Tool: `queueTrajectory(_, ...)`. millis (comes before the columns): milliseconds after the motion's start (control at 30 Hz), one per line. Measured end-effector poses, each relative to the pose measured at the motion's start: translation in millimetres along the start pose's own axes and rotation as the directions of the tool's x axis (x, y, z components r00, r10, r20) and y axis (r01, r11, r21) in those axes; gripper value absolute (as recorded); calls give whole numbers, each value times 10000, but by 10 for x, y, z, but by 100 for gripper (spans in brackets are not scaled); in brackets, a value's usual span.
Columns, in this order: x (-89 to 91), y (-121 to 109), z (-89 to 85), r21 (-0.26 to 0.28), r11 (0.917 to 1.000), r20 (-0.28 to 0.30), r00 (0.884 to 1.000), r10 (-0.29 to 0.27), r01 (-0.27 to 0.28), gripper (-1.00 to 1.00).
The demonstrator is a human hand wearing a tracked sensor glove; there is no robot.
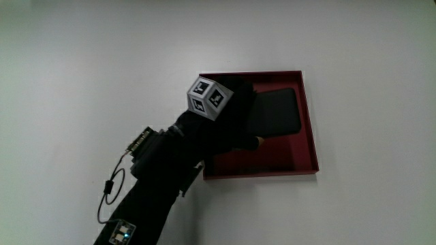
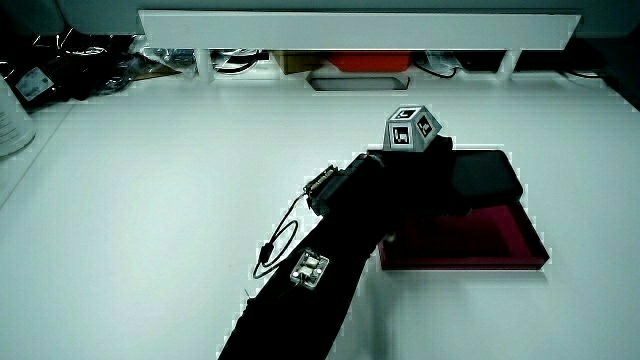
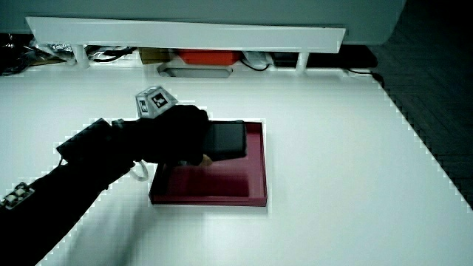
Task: Place battery into plate
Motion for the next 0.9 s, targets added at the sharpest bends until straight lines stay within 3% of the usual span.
queueTrajectory(133,13,50,-226,-530,9983,-532,9984,198,-226,0)
queueTrajectory(267,-100,105,-459,-893,9954,-475,9984,292,-333,0)
queueTrajectory(333,-85,119,-482,-1096,9931,-807,9962,336,-424,0)
queueTrajectory(600,-168,147,-624,-1705,9827,-888,9943,583,-729,0)
queueTrajectory(833,-155,137,-627,-1702,9819,-989,9929,665,-827,0)
queueTrajectory(900,-162,138,-640,-1732,9815,-952,9933,661,-820,-9)
